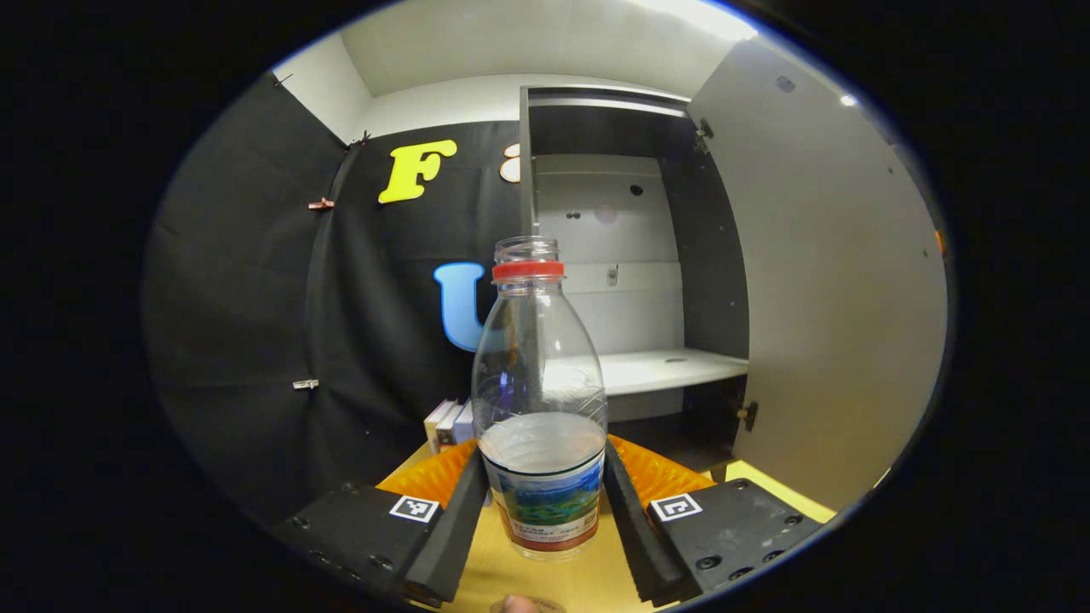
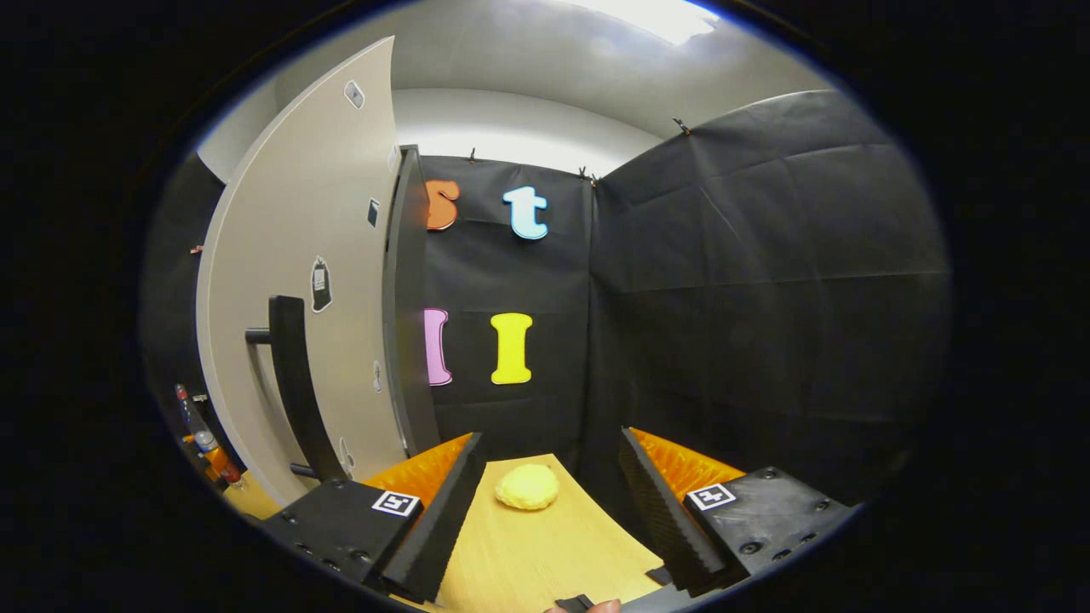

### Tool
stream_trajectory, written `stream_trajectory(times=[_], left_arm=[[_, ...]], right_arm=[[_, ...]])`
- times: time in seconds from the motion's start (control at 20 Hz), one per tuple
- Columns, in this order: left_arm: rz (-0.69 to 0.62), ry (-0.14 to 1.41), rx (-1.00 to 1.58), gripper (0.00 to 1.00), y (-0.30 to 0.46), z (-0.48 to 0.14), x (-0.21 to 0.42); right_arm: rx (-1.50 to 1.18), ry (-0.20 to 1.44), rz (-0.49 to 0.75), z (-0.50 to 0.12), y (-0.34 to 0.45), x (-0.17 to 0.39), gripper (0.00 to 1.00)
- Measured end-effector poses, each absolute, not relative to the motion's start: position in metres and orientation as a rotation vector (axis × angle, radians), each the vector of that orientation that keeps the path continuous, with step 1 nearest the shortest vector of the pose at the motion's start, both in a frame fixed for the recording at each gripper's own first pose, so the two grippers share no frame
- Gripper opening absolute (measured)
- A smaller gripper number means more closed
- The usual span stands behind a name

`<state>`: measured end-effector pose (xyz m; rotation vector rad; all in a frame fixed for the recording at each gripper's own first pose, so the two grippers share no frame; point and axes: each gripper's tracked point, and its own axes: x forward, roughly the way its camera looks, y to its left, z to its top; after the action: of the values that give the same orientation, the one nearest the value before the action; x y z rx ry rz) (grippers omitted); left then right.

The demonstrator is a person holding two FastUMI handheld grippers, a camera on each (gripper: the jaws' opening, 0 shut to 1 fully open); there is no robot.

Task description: Open the cabinet door with the right hand, grasp the bottle in the cabinet with the left hand and place it on the coaster, then close the cabinet door with the right hand.

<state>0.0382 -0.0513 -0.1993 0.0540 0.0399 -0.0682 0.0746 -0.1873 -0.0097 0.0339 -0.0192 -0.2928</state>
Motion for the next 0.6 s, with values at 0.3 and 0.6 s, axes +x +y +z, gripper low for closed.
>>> stream_trajectory(times=[0.3,0.6], left_arm=[[-0.159,0.087,0.081,0.76,-0.038,-0.288,-0.003],[-0.207,0.123,0.053,0.76,-0.029,-0.347,-0.016]], right_arm=[[0.057,-0.020,-0.371,-0.004,-0.192,0.054,0.98],[0.040,-0.021,-0.462,0.001,-0.194,0.021,0.98]])
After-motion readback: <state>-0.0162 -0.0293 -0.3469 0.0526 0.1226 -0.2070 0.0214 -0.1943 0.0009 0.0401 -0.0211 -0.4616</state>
